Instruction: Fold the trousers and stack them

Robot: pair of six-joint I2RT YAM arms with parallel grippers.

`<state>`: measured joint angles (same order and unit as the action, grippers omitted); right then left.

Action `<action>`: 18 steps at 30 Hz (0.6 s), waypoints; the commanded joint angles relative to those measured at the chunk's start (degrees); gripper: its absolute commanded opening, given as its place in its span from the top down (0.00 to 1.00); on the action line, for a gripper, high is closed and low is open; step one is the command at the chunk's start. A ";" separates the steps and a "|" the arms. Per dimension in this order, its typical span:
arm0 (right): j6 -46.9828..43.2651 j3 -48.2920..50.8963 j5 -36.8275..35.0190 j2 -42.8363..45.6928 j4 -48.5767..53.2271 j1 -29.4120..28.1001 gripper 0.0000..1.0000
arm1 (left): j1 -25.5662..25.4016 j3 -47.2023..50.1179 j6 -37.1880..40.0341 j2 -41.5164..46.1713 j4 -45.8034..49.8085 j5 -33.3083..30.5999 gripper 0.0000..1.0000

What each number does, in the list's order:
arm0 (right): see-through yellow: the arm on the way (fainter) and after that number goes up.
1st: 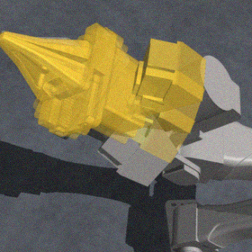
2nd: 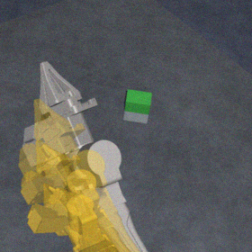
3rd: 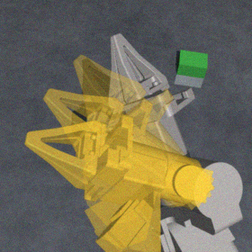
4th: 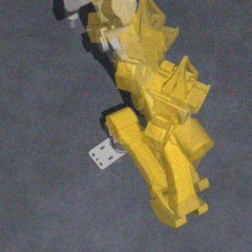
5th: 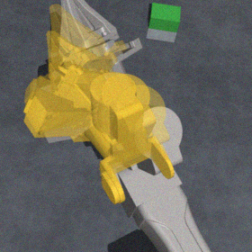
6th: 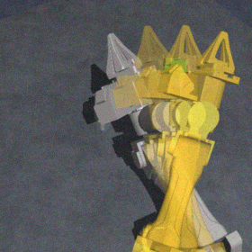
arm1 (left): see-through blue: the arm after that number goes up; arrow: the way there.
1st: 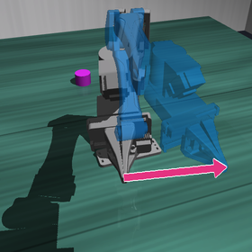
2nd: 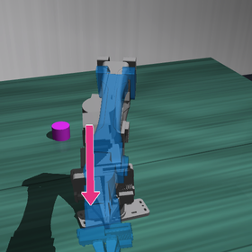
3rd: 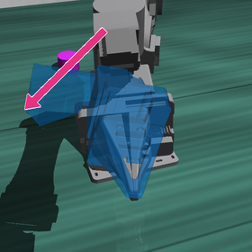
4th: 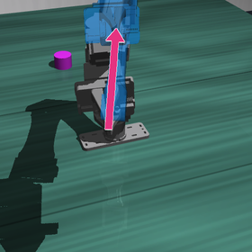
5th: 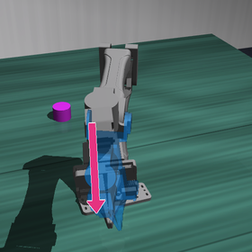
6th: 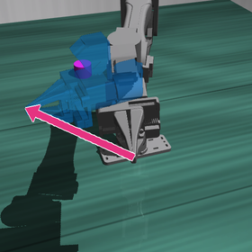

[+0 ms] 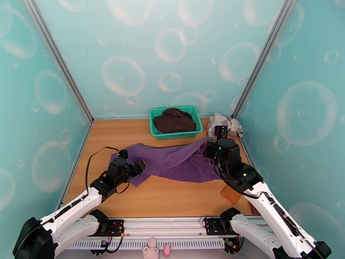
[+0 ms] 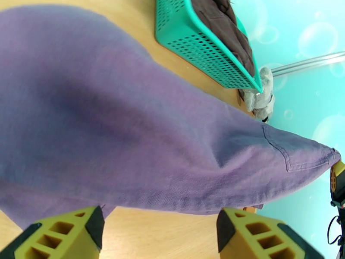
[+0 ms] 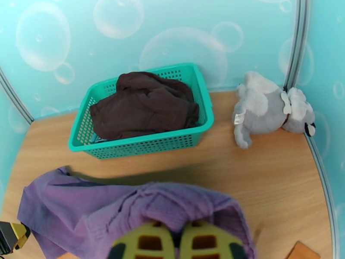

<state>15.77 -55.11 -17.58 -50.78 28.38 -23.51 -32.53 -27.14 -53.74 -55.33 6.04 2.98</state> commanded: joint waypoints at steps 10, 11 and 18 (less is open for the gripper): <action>-3.92 -8.18 4.50 -1.62 -7.87 0.23 1.00 | 3.15 8.52 -5.67 2.57 -3.21 -3.31 0.27; -4.04 -8.56 4.91 -1.67 -7.94 0.16 1.00 | 3.62 8.66 -5.81 3.01 -3.76 -4.16 0.27; -4.35 -11.10 6.08 -1.51 -7.85 0.12 1.00 | 9.75 9.47 -7.08 -1.01 -9.84 -1.08 0.28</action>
<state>12.78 -63.18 -12.14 -52.90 25.36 -23.51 -24.53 -18.57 -59.70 -54.46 1.13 0.36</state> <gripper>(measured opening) 0.061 0.722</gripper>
